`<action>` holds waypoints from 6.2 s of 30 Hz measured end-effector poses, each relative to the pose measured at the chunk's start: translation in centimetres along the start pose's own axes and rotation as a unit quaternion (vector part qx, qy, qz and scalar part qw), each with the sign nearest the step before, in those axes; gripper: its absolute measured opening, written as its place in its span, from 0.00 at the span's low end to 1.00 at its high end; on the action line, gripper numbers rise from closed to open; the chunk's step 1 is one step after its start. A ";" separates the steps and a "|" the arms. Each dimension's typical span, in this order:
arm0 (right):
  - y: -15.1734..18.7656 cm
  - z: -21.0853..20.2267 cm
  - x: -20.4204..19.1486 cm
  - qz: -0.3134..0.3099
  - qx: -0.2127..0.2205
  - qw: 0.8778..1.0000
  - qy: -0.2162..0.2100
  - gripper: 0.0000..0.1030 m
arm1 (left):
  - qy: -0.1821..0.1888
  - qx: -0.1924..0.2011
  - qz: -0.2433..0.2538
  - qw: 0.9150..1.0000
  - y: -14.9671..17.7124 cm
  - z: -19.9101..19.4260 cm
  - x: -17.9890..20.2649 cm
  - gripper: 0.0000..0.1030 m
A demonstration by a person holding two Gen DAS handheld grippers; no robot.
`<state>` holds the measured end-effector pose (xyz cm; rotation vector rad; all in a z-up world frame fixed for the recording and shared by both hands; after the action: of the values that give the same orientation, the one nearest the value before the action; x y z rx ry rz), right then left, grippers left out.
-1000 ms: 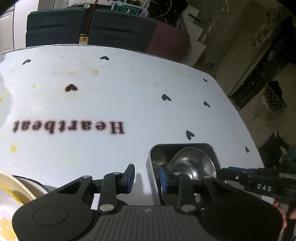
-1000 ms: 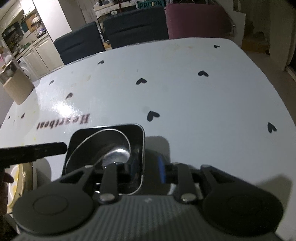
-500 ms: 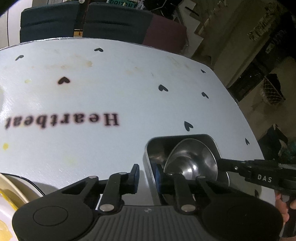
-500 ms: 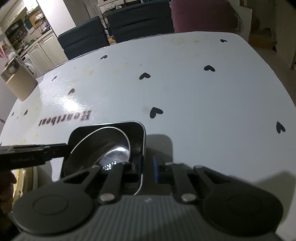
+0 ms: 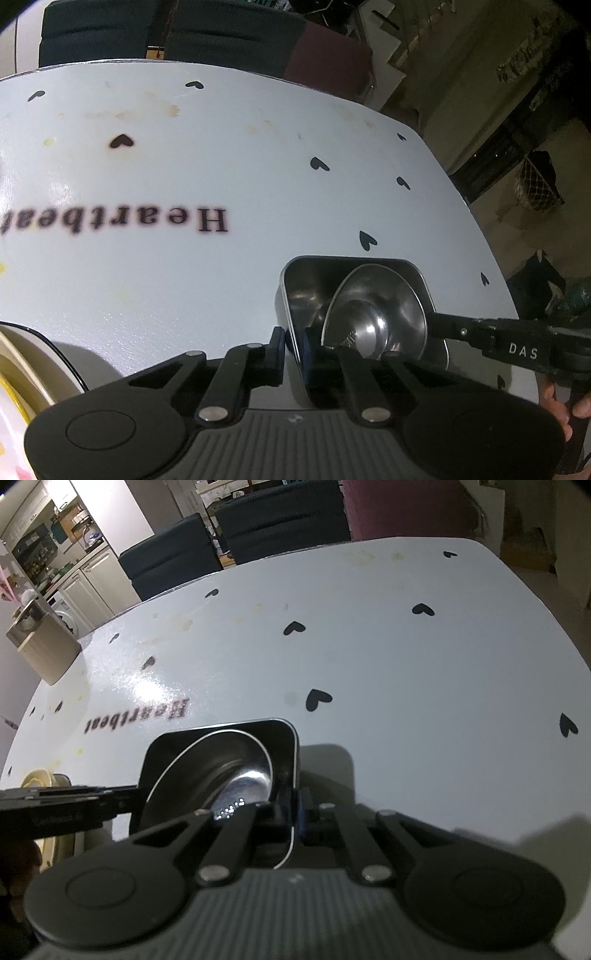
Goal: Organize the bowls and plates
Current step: 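Close both grippers on the rectangular tray rim holding the nested bowl, then lift the rectangular tray with the bowl and carry it toward the stacked bowls, then lower the rectangular tray into the floral bowl on the plate stack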
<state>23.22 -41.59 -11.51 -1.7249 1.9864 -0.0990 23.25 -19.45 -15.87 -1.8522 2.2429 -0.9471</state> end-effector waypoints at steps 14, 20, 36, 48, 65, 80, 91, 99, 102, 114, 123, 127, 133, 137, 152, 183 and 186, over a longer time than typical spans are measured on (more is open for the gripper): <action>0.3 0.2 1.5 0.025 -0.010 0.998 -0.051 0.06 | 0.026 0.028 -0.029 0.999 -0.2 0.0 -1.2 0.08; 0.5 -0.4 1.9 0.029 -0.011 0.997 -0.067 0.07 | 0.042 0.041 -0.045 0.997 -0.5 -0.2 -1.8 0.05; 0.5 -0.2 3.0 0.049 0.002 0.995 -0.090 0.08 | 0.082 0.060 -0.061 0.993 -0.5 -0.1 -2.8 0.05; 0.8 0.0 6.6 0.090 -0.008 0.977 -0.194 0.11 | 0.108 0.067 -0.044 0.991 -0.7 0.3 -3.6 0.04; 1.6 -0.4 9.1 0.119 0.007 0.968 -0.222 0.10 | 0.114 0.033 0.006 0.993 -0.8 1.0 -2.6 0.10; 0.1 -4.9 4.3 0.063 0.075 0.973 -0.209 0.08 | 0.110 0.098 -0.022 0.989 -3.2 -5.4 -1.9 0.04; -0.2 -8.7 0.2 0.019 0.103 0.967 -0.233 0.08 | 0.073 0.140 -0.024 0.987 -3.4 -13.0 -2.1 0.02; 0.5 -10.0 -2.5 0.003 0.105 0.961 -0.254 0.08 | 0.052 0.163 -0.024 0.985 -1.9 -18.6 -3.2 0.03; 0.8 -10.3 -3.6 -0.004 0.104 0.959 -0.262 0.08 | 0.048 0.170 -0.029 0.984 -1.0 -20.5 -4.2 0.03; 1.6 -10.5 -8.1 -0.042 0.088 0.956 -0.276 0.09 | 0.032 0.196 -0.061 0.978 2.9 -25.9 -9.1 0.03; 1.9 -9.8 -11.1 -0.056 0.082 0.955 -0.279 0.09 | 0.023 0.193 -0.072 0.978 3.9 -28.0 -12.2 0.03; 1.9 -9.4 -11.2 -0.058 0.074 0.955 -0.281 0.09 | 0.014 0.192 -0.064 0.979 4.2 -28.5 -13.4 0.03; 1.7 -8.5 -12.0 -0.055 0.063 0.955 -0.284 0.09 | 0.004 0.183 -0.070 0.981 4.5 -28.5 -14.9 0.03; 1.7 -8.1 -12.2 -0.057 0.054 0.955 -0.285 0.09 | 0.000 0.175 -0.072 0.982 4.8 -28.3 -15.8 0.03; 2.1 -7.0 -13.0 -0.064 0.017 0.966 -0.248 0.09 | -0.002 0.121 -0.091 0.988 5.9 -25.2 -17.7 0.02; 3.5 -5.2 -13.4 -0.074 -0.039 0.977 -0.196 0.10 | -0.035 0.048 -0.081 0.995 7.0 -21.6 -17.7 0.03; 3.6 -4.8 -13.3 -0.078 -0.044 0.979 -0.186 0.10 | -0.036 0.047 -0.079 0.995 7.0 -21.7 -17.5 0.02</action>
<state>18.91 -29.60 -4.42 -1.7989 1.6048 0.2444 12.41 5.83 -7.44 -2.0121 1.9992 -0.9748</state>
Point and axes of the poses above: each gripper's, at about its wrist camera, not at the fingertips, and z roughly the way its jaws point, x to its right, y to its underside, the point moved 4 cm from there along z, roughly the way its jaws point, and after that the axes turned 9 degrees about z, right-handed, at the moved point
